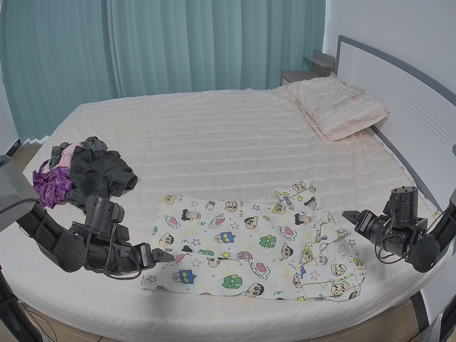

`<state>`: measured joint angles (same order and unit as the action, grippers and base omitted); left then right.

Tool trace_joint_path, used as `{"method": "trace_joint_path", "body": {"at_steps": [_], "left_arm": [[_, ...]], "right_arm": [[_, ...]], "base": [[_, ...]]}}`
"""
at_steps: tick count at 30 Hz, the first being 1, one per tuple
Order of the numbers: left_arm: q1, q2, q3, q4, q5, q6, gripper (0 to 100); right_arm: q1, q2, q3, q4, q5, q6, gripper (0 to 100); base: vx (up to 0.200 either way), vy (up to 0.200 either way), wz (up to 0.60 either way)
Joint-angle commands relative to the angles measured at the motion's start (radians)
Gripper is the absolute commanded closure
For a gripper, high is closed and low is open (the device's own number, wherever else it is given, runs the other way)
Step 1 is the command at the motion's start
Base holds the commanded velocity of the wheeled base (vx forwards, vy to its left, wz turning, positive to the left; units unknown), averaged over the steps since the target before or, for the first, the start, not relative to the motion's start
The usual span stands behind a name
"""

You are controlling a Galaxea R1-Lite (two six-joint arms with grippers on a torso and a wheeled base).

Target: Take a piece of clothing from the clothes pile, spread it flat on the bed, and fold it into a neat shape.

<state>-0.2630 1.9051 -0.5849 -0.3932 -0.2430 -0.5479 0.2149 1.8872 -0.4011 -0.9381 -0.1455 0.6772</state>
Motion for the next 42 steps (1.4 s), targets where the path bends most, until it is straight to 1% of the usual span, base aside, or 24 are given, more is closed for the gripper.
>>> {"method": "trace_joint_path", "body": {"at_steps": [1, 5, 6, 9, 25, 26, 37, 40, 42], "left_arm": [[0.042, 0.198, 0.013, -0.072, 0.034, 0.148, 0], [0.033, 0.261, 0.014, -0.151, 0.040, 0.157, 0], [0.033, 0.288, 0.019, -0.199, 0.045, 0.161, 0], [0.037, 0.301, 0.023, -0.251, 0.044, 0.155, 0], [0.033, 0.301, 0.022, -0.260, 0.042, 0.161, 0], [0.033, 0.301, 0.023, -0.260, 0.044, 0.161, 100], [0.050, 0.296, 0.025, -0.253, 0.047, 0.160, 100], [0.047, 0.284, 0.043, -0.250, 0.067, 0.160, 100], [0.042, 0.273, 0.063, -0.250, 0.099, 0.160, 100]], "right_arm": [[0.008, -0.010, 0.024, -0.004, 0.004, -0.016, 0], [0.009, -0.008, 0.024, -0.004, 0.007, -0.016, 0], [0.009, -0.010, 0.025, -0.004, 0.011, -0.016, 0], [0.009, -0.011, 0.027, -0.004, 0.018, -0.016, 0], [0.012, -0.005, 0.025, -0.004, 0.026, -0.013, 0], [0.012, -0.005, 0.025, -0.004, 0.026, -0.013, 0], [0.012, -0.008, 0.025, -0.004, 0.027, -0.013, 0], [0.012, -0.005, 0.027, -0.004, 0.026, -0.013, 0], [0.012, -0.004, 0.027, -0.004, 0.026, -0.013, 0]], "base": [[0.000, 0.000, 0.00], [0.000, 0.000, 0.00], [0.000, 0.000, 0.00], [0.000, 0.000, 0.00], [0.000, 0.000, 0.00], [0.000, 0.000, 0.00], [0.000, 0.000, 0.00], [0.000, 0.000, 0.00], [0.000, 0.000, 0.00]]}}
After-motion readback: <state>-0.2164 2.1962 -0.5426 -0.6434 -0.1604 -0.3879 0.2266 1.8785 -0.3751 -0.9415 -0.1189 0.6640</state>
